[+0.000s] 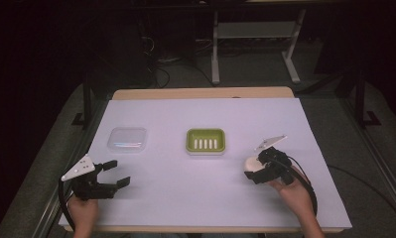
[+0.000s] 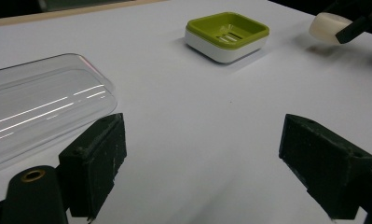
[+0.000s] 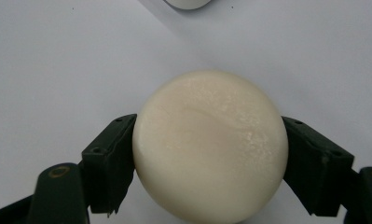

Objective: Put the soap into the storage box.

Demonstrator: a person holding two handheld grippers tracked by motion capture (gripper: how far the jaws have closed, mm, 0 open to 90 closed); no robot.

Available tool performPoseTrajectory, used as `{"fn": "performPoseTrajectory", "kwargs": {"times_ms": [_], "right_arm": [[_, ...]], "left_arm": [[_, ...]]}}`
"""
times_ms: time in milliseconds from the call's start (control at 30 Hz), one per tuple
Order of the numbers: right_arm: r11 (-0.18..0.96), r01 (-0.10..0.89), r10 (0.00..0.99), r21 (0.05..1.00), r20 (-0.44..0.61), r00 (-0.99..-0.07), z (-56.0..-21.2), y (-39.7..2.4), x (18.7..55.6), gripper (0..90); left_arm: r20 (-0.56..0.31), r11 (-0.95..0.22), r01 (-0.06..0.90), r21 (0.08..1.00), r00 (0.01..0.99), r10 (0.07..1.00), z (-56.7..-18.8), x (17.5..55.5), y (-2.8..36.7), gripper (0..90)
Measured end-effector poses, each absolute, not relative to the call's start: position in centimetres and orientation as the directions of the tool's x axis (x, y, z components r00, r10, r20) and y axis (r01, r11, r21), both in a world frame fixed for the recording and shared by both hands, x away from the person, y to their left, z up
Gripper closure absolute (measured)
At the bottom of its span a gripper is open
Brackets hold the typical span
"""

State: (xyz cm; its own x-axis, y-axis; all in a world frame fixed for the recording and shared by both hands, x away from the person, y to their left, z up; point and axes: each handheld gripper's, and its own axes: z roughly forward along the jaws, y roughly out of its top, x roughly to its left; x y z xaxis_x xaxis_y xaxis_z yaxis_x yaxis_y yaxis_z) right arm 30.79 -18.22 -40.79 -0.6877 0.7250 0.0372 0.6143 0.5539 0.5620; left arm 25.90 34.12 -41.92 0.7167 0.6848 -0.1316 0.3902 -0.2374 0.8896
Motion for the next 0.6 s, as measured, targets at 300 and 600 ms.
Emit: {"fn": "performPoseTrajectory", "kwargs": {"times_ms": [300, 600], "right_arm": [[0.557, 0.597, 0.714, 0.578, 0.033, -0.699, -39.7, -17.8, 31.2, 23.4], [0.569, 0.589, 0.701, 0.574, 0.034, -0.712, -39.0, -17.0, 31.9, 23.4]], "left_arm": [[-0.137, -0.235, 0.396, 0.888, 0.715, 0.686, -42.0, 25.9, 34.1, 14.5], [-0.134, -0.237, 0.393, 0.888, 0.717, 0.685, -42.0, 25.9, 34.2, 14.5]]}}
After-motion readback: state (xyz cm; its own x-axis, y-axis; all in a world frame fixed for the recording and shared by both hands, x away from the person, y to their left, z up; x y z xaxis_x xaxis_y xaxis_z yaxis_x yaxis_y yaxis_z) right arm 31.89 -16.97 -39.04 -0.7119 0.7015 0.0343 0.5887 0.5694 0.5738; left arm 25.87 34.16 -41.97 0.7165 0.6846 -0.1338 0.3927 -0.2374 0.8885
